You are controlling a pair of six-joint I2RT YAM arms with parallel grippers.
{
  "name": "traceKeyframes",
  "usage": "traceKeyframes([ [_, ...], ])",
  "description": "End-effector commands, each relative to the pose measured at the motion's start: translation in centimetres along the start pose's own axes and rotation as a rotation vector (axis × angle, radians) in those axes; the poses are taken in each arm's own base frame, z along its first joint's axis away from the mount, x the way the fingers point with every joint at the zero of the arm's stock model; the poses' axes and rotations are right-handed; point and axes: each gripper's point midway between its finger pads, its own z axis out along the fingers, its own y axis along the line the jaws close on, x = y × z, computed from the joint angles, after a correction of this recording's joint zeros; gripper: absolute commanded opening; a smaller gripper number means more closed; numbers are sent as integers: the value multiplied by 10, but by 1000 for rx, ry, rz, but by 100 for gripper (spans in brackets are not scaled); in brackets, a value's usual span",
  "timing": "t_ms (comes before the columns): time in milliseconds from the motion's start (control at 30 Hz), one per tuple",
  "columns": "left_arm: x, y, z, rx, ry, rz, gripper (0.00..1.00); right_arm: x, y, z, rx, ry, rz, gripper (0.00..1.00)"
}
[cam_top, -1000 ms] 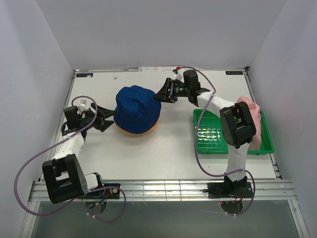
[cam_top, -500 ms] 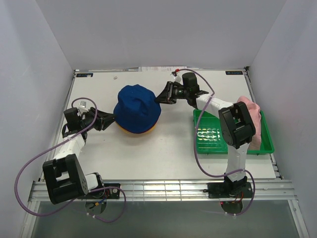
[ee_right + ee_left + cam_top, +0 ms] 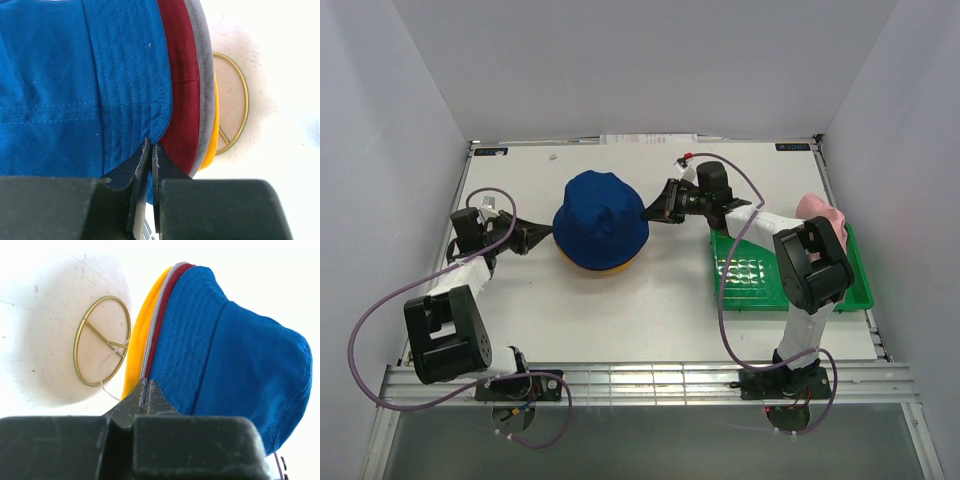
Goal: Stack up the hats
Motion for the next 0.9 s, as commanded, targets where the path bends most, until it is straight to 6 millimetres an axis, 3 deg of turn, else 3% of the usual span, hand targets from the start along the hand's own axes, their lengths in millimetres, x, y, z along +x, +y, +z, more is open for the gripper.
traceKeyframes([
  [0,-11,-4,2,1,-31,35,0,3,2,-4,12,-19,-31,8],
  [133,-10,-8,1,12,-29,45,0,3,2,-5,12,-19,-34,8],
  [267,-16,-16,-4,6,-41,76,18,1,6,-6,11,-17,-40,8],
  [300,-17,-19,-6,11,-43,86,31,0,6,-6,13,-16,-40,8],
  [533,-10,-25,-13,55,-33,104,51,-3,8,-5,13,-18,-41,8],
  [867,4,-24,-9,99,42,95,56,-6,9,-2,13,-20,-35,8],
])
